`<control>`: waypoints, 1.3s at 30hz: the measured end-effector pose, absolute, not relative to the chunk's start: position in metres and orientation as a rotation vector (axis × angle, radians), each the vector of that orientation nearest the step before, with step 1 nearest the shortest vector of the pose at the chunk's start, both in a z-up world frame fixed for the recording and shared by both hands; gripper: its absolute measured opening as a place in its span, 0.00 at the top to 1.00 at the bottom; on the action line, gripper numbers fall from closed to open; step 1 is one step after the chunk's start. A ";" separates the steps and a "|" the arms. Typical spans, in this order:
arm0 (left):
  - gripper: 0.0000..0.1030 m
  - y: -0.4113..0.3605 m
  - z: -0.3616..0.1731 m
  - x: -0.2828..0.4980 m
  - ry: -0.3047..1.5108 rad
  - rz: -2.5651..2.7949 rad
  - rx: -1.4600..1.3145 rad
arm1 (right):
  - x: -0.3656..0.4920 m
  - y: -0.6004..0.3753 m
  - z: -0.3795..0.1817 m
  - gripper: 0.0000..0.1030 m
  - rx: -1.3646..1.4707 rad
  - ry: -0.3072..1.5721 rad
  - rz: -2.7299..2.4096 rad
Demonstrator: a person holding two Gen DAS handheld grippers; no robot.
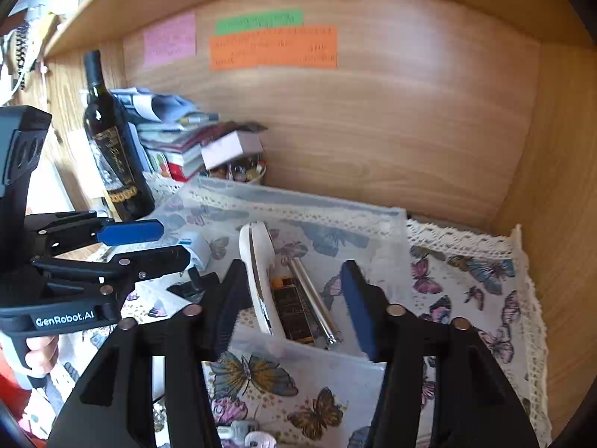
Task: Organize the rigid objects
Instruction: 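Carry the lighter and clip into the clear box and release both, then grasp the black round shaver head with the left tool while the right approaches the keys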
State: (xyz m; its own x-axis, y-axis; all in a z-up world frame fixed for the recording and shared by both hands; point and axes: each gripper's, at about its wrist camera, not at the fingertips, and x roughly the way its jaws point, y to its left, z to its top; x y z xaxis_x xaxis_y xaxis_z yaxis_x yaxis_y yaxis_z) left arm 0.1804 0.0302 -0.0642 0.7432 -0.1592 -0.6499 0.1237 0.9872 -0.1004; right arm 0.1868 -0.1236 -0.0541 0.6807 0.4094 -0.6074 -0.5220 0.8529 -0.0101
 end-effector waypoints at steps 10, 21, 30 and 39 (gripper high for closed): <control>0.12 0.022 -0.057 0.139 0.686 -0.139 -0.025 | 0.147 -0.148 -0.042 0.29 -0.169 0.581 0.500; 0.13 -0.009 -0.111 0.117 0.838 -0.209 0.018 | 0.126 -0.168 -0.076 0.22 -0.170 0.680 0.481; 0.40 -0.022 -0.142 0.118 0.947 -0.283 0.002 | 0.119 -0.170 -0.105 0.20 -0.181 0.771 0.501; 0.66 -0.005 -0.143 0.114 0.942 -0.269 -0.058 | 0.117 -0.155 -0.118 0.18 -0.203 0.823 0.559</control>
